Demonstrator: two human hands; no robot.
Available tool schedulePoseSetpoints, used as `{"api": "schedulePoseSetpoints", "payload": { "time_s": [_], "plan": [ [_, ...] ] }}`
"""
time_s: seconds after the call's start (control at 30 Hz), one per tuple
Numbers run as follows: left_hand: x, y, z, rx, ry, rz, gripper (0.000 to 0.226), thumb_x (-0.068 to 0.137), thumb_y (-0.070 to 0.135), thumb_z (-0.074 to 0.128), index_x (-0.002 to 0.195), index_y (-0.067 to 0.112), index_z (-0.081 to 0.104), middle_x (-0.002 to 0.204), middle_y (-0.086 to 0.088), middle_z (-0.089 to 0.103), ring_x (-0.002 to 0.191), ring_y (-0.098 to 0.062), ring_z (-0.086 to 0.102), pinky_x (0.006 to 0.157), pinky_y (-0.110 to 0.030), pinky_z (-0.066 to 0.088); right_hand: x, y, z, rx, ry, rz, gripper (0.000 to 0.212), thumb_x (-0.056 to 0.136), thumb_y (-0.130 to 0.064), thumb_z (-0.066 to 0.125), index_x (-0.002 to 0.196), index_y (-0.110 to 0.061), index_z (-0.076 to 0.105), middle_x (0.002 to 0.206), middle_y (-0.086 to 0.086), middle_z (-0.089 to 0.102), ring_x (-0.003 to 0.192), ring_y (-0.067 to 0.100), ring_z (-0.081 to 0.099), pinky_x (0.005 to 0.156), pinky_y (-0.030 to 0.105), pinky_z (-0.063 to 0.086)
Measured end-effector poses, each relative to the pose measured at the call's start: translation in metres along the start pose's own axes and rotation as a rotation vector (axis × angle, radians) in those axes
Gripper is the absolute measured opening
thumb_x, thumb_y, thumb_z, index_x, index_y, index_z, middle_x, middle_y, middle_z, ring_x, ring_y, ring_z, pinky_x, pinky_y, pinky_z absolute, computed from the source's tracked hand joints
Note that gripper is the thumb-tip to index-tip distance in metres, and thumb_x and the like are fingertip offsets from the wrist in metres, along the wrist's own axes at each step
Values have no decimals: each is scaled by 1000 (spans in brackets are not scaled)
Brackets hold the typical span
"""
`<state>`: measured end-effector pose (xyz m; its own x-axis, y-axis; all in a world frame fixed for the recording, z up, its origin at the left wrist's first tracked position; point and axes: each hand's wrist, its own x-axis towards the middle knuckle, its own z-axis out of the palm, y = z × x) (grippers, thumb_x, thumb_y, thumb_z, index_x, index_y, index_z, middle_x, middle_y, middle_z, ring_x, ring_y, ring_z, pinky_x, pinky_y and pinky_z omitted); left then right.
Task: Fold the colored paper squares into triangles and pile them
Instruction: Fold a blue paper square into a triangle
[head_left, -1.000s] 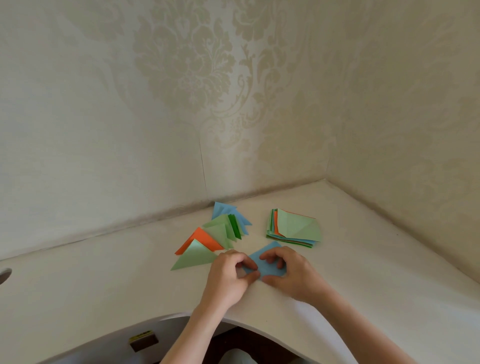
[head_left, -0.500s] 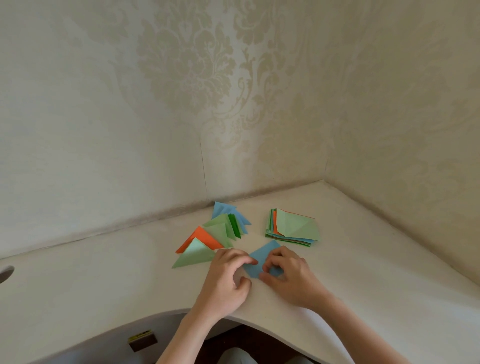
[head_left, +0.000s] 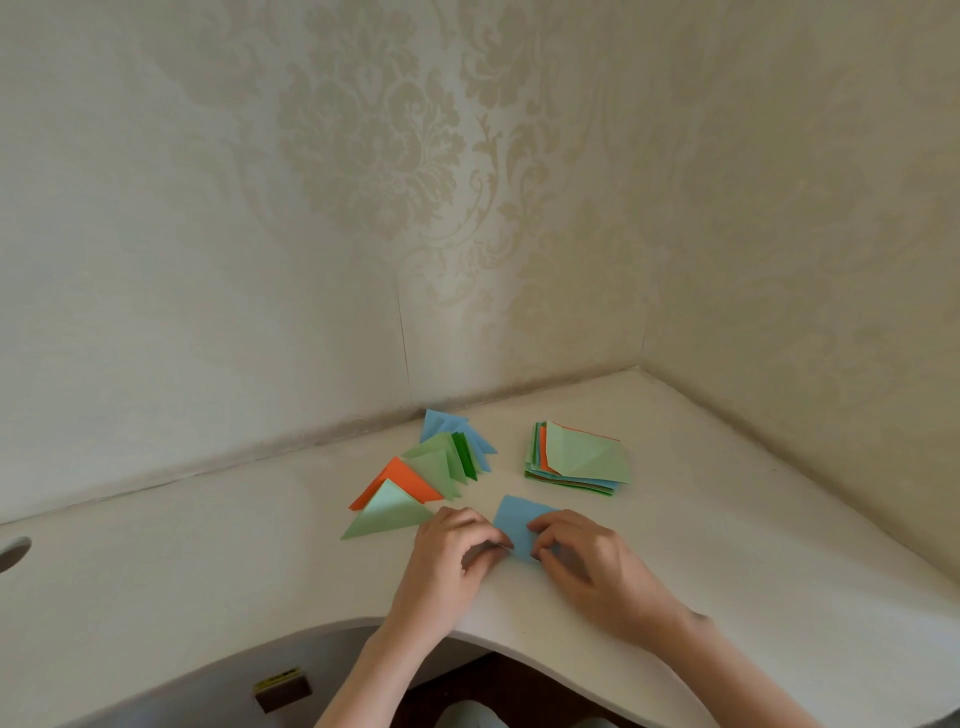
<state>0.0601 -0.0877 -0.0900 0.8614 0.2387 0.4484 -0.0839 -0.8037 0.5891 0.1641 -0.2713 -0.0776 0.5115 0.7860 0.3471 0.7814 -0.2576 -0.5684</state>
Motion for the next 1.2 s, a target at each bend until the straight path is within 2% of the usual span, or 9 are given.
{"api": "schedulePoseSetpoints", "payload": {
  "time_s": [0.1,0.2,0.43,0.6,0.73,0.83,0.93,1.07,1.2],
  "plan": [
    [-1,0,0,-5,15,-45,11,82,30,71,92,34,68,85,28,57,90,1,52,83,-31,46,-1,-2,0,-15,-20,11,22,87,-37,52,92,-21,66,119,-16,57,112,-7,50,97,10,36],
    [-2,1,1,-20,30,-104,19,82,30,73,98,37,64,87,21,55,90,-1,51,81,-25,44,3,-4,7,-42,51,21,30,83,-48,57,82,-19,64,111,-14,60,104,-4,54,92,9,39],
    [3,8,4,35,122,-126,24,77,39,74,97,31,63,76,18,54,85,0,49,76,-24,44,12,-6,15,-36,146,40,33,86,-46,55,72,-17,60,98,-12,60,91,-2,55,82,10,42],
    [6,12,7,56,152,-186,31,70,46,77,94,32,62,73,20,54,82,2,48,72,-22,43,14,-5,17,-42,142,71,25,83,-37,68,70,-18,58,96,-12,59,90,2,56,80,17,47],
    [7,11,8,54,162,-228,32,67,42,80,91,35,60,76,19,55,86,-2,47,72,-21,42,15,-5,16,-7,140,116,20,79,-34,75,88,-18,69,101,-13,56,95,0,54,85,6,38],
    [9,9,8,19,151,-262,31,65,34,82,85,37,59,80,19,56,87,-3,49,73,-18,41,14,-4,17,11,121,176,40,79,-32,76,115,-18,67,117,-10,53,110,4,48,94,0,26],
    [9,8,5,-48,124,-289,26,68,23,82,82,34,63,82,20,61,88,0,53,75,-12,40,16,-1,15,-11,63,197,53,82,-28,73,131,-20,56,135,-6,47,127,8,40,99,-2,12],
    [9,4,-1,-72,68,-286,17,73,14,78,76,29,70,82,19,64,89,-1,55,81,-20,44,18,2,9,-37,-50,197,54,87,-25,68,137,-21,48,143,-7,43,130,2,32,97,-6,5],
    [8,9,1,69,46,-253,18,80,9,72,78,27,70,86,14,56,91,-8,48,79,-13,33,15,4,5,-88,-92,200,48,89,-32,63,134,-24,52,142,-11,41,132,2,32,97,-6,5]
  ]
}}
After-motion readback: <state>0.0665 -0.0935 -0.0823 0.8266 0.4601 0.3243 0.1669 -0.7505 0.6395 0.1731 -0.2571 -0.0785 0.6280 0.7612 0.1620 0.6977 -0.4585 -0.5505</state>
